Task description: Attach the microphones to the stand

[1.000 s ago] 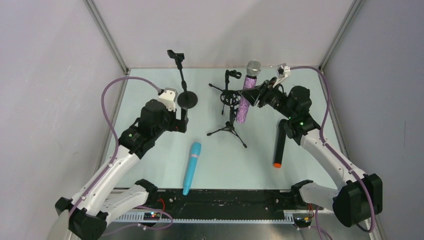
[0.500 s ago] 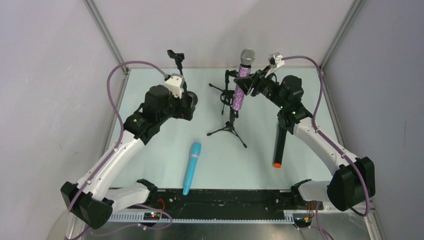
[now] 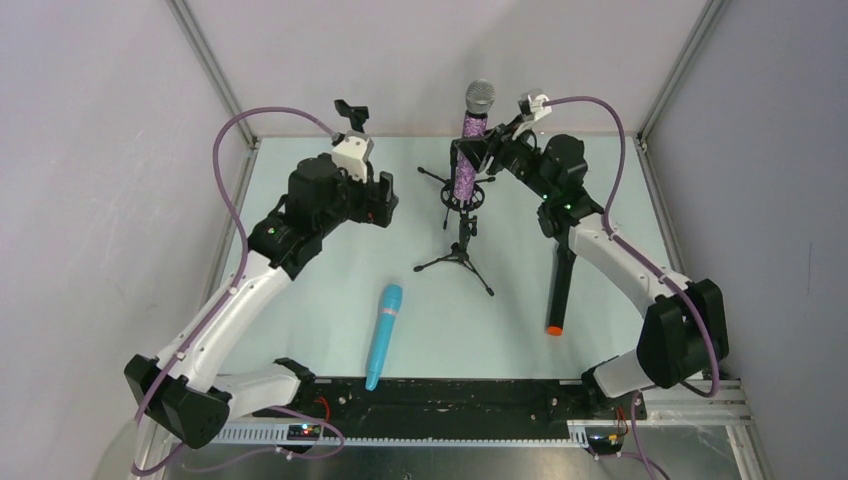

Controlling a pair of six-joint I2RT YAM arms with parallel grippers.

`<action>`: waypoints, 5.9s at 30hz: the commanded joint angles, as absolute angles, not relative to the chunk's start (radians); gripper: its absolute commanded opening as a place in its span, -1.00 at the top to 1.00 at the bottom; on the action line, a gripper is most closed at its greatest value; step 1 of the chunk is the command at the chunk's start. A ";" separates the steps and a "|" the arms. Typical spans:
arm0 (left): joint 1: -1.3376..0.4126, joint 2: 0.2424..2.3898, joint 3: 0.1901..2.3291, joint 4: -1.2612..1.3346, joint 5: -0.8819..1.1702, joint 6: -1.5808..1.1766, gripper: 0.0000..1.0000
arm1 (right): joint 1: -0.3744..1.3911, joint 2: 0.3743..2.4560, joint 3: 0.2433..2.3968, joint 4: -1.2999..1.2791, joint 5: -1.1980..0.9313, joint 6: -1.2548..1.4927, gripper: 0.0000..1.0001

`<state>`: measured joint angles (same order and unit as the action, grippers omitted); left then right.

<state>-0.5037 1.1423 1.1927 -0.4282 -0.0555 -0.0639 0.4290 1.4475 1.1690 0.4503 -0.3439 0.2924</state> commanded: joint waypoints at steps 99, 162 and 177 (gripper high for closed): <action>-0.508 0.976 1.003 -0.387 0.043 -0.357 -0.99 | 0.413 1.537 1.040 0.930 -0.342 0.141 1.00; -0.509 0.976 0.964 -0.387 0.035 -0.359 -0.99 | 0.409 1.612 0.968 0.923 -0.396 0.155 1.00; -0.509 0.975 0.959 -0.387 0.032 -0.357 -0.99 | 0.416 1.658 0.912 0.969 -0.399 0.169 1.00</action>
<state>-0.5037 0.9955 0.9611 -0.4202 0.0463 -0.3584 0.4084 1.6531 0.9234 0.8734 -0.3866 0.1635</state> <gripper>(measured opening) 0.996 0.478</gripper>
